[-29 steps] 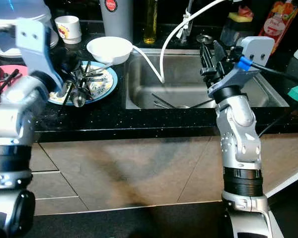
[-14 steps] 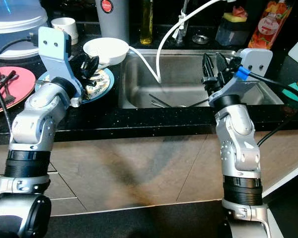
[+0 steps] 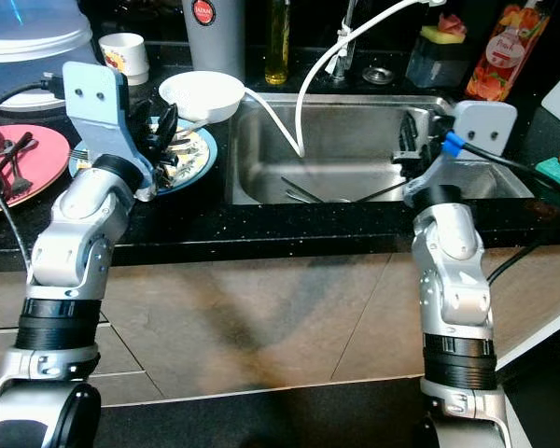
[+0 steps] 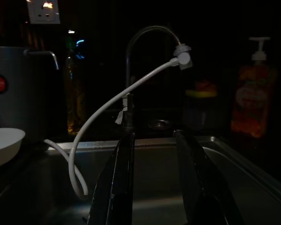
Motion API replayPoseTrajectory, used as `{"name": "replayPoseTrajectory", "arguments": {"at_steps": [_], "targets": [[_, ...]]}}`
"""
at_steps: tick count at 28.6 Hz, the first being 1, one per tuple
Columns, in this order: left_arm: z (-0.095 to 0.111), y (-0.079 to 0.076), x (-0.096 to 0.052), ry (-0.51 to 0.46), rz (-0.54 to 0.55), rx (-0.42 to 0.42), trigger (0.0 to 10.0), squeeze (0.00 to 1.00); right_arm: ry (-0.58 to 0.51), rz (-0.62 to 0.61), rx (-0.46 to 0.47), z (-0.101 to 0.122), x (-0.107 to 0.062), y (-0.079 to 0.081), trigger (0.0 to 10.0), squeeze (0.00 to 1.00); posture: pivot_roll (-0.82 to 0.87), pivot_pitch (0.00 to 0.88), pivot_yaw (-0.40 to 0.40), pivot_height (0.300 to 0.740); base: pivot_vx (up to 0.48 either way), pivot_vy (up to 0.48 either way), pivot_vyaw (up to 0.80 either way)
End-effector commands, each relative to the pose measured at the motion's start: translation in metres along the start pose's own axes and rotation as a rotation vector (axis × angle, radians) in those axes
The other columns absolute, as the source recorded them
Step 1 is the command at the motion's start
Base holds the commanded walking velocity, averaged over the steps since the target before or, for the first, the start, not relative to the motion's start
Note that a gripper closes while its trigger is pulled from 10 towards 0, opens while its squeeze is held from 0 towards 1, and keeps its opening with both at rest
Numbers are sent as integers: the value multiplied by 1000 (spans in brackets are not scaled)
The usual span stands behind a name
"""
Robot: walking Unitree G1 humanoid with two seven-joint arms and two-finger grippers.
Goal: Kitchen organization
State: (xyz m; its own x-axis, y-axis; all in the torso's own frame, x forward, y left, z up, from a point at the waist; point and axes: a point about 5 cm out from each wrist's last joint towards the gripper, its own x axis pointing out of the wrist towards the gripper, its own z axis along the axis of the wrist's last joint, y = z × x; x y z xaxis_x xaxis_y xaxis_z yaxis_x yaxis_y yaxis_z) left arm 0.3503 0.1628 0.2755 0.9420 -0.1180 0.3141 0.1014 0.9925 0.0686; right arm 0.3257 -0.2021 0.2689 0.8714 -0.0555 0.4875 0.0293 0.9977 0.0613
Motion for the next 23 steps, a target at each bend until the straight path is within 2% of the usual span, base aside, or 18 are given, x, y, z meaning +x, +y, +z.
{"name": "replayPoseTrajectory", "arguments": {"at_steps": [1,13,17,19,21,22,23], "targets": [[-2,-2,0,-3,3,14,10000,0,0,-25,15,-2,0,-3,10000,0,31,25,-43,740,0,0,0],[-6,-9,4,13,6,23,10000,0,15,-29,21,-6,-2,-2,10000,0,24,23,-48,740,0,0,0],[-8,-16,3,5,-32,42,10000,0,19,-8,-8,-8,-5,0,10000,0,18,25,-44,740,0,0,0],[-10,-18,-1,60,-98,62,10000,0,18,12,-24,-8,-8,2,10000,0,11,29,-39,740,0,0,0],[-5,-5,-2,133,-97,95,10000,0,14,15,-27,-6,-8,0,10000,0,21,32,-42,740,0,0,0],[3,7,-1,152,-61,83,10000,0,14,12,-28,-5,-8,-3,10000,0,36,37,-44,740,0,0,0],[16,27,2,167,-15,64,10000,0,17,7,-29,-6,-8,-6,10000,0,45,36,-47,740,0,0,0]]}}
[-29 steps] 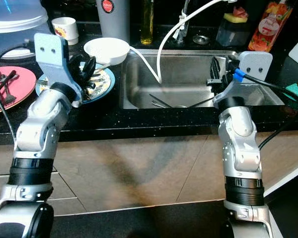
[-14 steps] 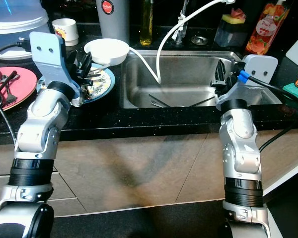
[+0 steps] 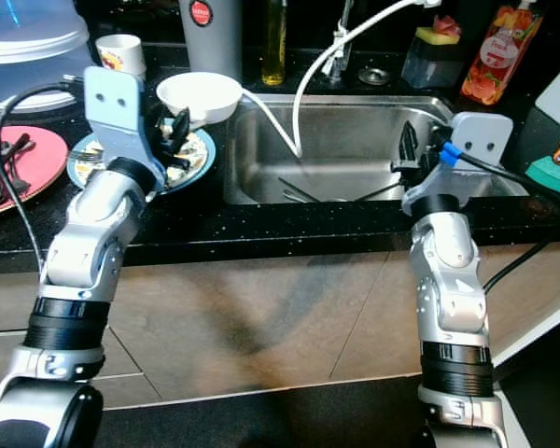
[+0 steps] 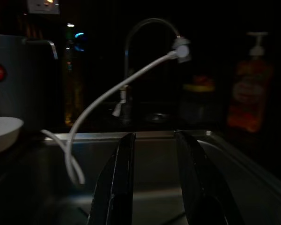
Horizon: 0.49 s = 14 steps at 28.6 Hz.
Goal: Kitchen organization
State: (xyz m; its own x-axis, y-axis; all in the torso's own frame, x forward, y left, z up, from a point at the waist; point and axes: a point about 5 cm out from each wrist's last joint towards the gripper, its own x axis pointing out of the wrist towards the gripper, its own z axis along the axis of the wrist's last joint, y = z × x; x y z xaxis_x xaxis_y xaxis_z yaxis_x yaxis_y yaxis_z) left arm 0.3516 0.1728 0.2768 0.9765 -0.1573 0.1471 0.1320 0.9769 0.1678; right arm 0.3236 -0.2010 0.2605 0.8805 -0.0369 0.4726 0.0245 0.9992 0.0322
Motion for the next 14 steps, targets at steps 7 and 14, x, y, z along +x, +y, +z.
{"name": "replayPoseTrajectory", "arguments": {"at_steps": [7,14], "targets": [[5,37,5,91,21,-46,10000,565,-4,1,10,-2,3,1,10000,0,50,31,-37,740,0,0,0],[2,53,0,120,119,-119,10000,0,-5,1,10,-1,0,1,10000,0,50,37,-31,740,0,0,0]]}}
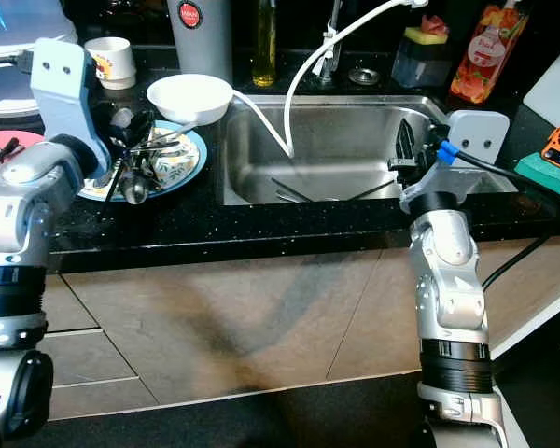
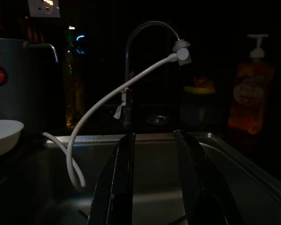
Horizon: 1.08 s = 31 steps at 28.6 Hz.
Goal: Kitchen organization
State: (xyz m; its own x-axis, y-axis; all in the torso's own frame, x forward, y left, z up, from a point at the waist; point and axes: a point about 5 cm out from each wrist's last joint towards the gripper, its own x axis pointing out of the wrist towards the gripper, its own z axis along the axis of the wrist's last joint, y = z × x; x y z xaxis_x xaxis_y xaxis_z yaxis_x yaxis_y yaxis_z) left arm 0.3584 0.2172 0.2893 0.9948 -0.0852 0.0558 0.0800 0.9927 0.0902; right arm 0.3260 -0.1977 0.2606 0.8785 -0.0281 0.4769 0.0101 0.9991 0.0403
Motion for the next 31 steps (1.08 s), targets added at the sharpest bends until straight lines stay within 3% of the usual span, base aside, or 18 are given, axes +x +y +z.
{"name": "replayPoseTrajectory", "arguments": {"at_steps": [1,3,7,10,14,21,24,28,31], "targets": [[-5,13,0,22,132,-104,10000,0,6,-12,-5,-1,-4,-5,10000,0,50,37,-31,740,0,0,0],[-15,17,4,39,199,-230,10000,0,10,-16,-4,-2,-3,-6,10000,0,53,37,-40,740,0,0,0],[-23,15,10,53,208,-329,10000,0,5,-5,1,-2,-1,-2,10000,0,44,35,-41,740,0,0,0],[-27,12,14,67,211,-380,10000,0,1,5,2,-1,1,0,10000,0,42,34,-42,740,0,0,0],[-45,7,20,155,207,-479,10000,0,-1,13,1,0,1,1,10000,0,37,29,-42,740,0,0,0],[-56,12,25,191,272,-587,10000,0,-3,15,0,1,1,1,10000,0,30,24,-40,740,0,0,0],[-52,13,26,166,297,-532,10000,0,-6,15,-2,2,2,0,10000,0,22,21,-38,740,0,0,0],[-28,12,21,11,311,-340,10000,0,-4,12,-6,2,1,-2,10000,0,26,19,-44,740,0,0,0],[-24,13,20,-13,317,-334,10000,0,-1,13,-5,1,1,-3,10000,0,30,16,-48,740,0,0,0]]}}
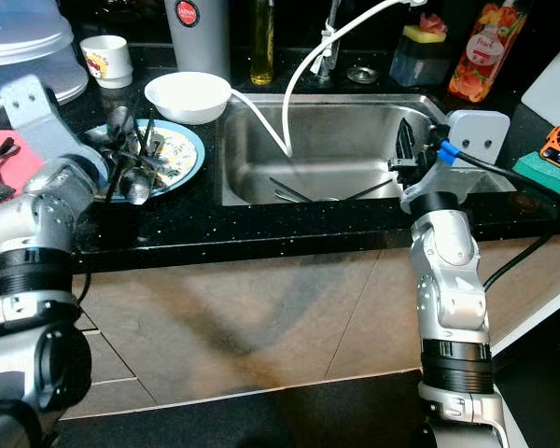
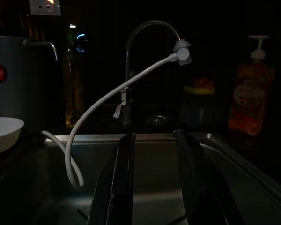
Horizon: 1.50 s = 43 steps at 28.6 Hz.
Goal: Kitchen organization
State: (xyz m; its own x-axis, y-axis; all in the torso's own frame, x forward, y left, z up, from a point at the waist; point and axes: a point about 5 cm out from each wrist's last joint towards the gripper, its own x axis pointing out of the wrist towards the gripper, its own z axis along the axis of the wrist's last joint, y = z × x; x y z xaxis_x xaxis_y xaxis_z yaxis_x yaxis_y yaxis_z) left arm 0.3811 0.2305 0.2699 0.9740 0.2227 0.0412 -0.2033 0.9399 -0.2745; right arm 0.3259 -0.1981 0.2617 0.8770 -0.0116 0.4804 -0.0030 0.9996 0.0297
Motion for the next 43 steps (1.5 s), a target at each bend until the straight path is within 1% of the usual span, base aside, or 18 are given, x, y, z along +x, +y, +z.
{"name": "replayPoseTrajectory", "arguments": {"at_steps": [1,7,9,10,14,15,18,20,21,23,24,25,29,32,38,40,41,43], "targets": [[1,2,-1,-17,18,8,10000,0,3,4,0,0,1,-1,10000,0,30,10,-48,740,0,0,0],[4,1,-3,-37,12,13,10000,0,-1,11,1,0,3,1,10000,0,30,4,-50,740,0,0,0],[-2,2,-2,-3,19,-3,10000,0,-1,13,0,0,3,0,10000,0,30,0,-51,740,0,0,0],[-11,1,-1,41,12,-24,10000,0,0,14,-1,0,3,0,10000,0,30,0,-51,740,0,0,0],[-30,0,1,125,5,-64,10000,0,0,17,-3,0,3,0,10000,0,22,0,-51,740,0,0,0],[-30,0,1,125,5,-64,10000,0,0,17,-3,0,3,0,10000,0,22,0,-51,740,0,0,0],[-43,-1,4,177,11,-39,10000,0,-1,16,-5,0,2,0,10000,0,11,0,-46,740,0,0,0],[-46,-1,4,184,14,-33,10000,0,-1,15,-6,0,2,-1,10000,0,11,0,-46,740,0,0,0],[-46,-1,4,186,16,-29,7333,0,-1,15,-7,-1,2,-1,10000,0,11,0,-46,740,0,0,0],[-47,-1,5,186,22,-24,7333,0,0,13,-8,-1,1,-2,10000,0,8,0,-44,740,0,0,0],[-48,0,5,184,28,-25,3216,0,0,12,-8,-1,1,-2,10000,0,7,0,-44,740,0,0,0],[-47,1,5,181,32,-24,0,0,0,11,-8,-1,1,-2,10000,0,7,0,-44,740,0,0,0],[-46,4,6,153,52,1,0,0,0,11,-8,-1,1,-2,10000,0,8,0,-49,740,0,0,0],[-40,3,5,92,52,38,0,0,0,19,-8,-1,3,-1,10000,0,12,0,-58,740,0,0,0],[-33,7,4,45,86,67,0,0,-1,29,-4,-1,5,1,10000,0,29,0,-67,740,0,0,0],[-22,9,2,-23,98,108,0,0,0,31,9,-1,6,4,10000,0,42,0,-61,740,0,0,0],[-14,8,0,-79,97,135,0,0,1,31,20,-2,7,6,10000,0,51,0,-58,740,0,0,0],[-10,7,-1,-102,93,141,0,0,2,30,25,-3,7,7,10000,0,51,0,-58,740,0,0,0]]}}
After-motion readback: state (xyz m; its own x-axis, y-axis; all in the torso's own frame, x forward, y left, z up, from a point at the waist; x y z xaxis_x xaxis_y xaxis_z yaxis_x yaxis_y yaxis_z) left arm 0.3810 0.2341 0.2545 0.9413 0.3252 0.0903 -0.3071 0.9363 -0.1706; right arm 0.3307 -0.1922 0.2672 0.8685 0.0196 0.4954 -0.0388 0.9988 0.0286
